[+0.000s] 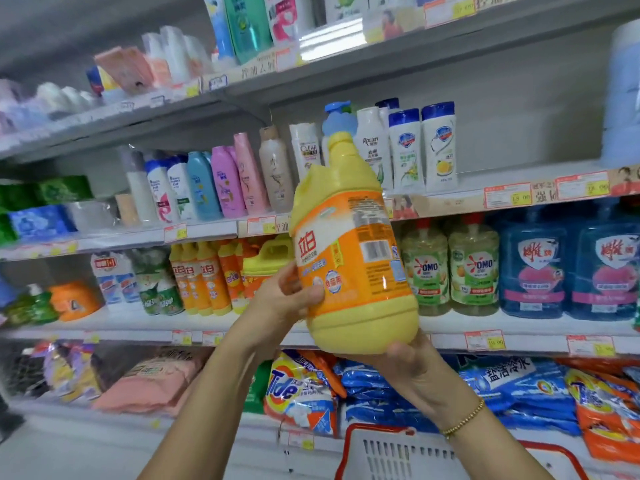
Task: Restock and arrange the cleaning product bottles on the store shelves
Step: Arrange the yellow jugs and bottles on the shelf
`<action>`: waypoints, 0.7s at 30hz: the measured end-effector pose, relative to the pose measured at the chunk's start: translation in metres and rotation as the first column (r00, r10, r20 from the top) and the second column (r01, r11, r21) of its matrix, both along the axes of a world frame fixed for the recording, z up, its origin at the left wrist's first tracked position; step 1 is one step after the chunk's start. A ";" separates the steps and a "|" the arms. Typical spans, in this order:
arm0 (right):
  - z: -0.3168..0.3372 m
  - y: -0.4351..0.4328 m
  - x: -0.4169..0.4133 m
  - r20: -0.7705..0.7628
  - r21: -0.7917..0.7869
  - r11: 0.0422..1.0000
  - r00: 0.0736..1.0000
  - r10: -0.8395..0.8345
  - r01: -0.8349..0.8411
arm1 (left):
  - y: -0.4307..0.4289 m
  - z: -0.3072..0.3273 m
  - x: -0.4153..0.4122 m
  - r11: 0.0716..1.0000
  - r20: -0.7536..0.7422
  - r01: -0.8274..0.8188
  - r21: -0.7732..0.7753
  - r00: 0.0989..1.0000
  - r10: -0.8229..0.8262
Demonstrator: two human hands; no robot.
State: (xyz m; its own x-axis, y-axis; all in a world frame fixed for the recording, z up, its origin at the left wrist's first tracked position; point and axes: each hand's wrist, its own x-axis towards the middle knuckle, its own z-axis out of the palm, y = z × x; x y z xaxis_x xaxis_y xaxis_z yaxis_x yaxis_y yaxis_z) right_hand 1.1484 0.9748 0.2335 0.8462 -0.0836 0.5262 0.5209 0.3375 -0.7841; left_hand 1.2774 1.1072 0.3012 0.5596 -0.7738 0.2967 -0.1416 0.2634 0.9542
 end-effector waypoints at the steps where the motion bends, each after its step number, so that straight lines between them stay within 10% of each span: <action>1: -0.002 0.002 0.003 -0.004 0.061 0.997 0.999 0.042 -0.041 | 0.001 -0.003 0.004 1.000 -0.047 -0.020 -0.006 0.999 0.020; 9: 0.005 -0.010 0.013 -0.049 0.098 0.964 0.968 -0.244 0.248 | 0.002 -0.028 0.025 0.987 -0.265 -0.124 -0.105 0.960 0.093; 13: -0.005 -0.011 0.021 -0.101 -0.158 0.877 0.876 -0.471 0.454 | -0.001 -0.041 0.020 0.944 -0.155 -0.327 -0.032 0.935 0.319; 21: -0.031 -0.030 0.024 -0.218 0.472 0.873 0.976 -0.019 0.123 | 0.011 -0.024 0.013 0.994 0.089 -0.098 -0.041 0.991 0.101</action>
State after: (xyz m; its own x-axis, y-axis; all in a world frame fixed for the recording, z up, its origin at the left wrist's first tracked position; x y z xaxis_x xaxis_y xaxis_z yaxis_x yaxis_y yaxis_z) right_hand 1.1728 0.9443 0.2021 0.9107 -0.3458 0.2259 0.4079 0.6667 -0.6238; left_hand 1.2900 1.1179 0.2773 0.6025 -0.7035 0.3770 -0.2544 0.2784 0.9262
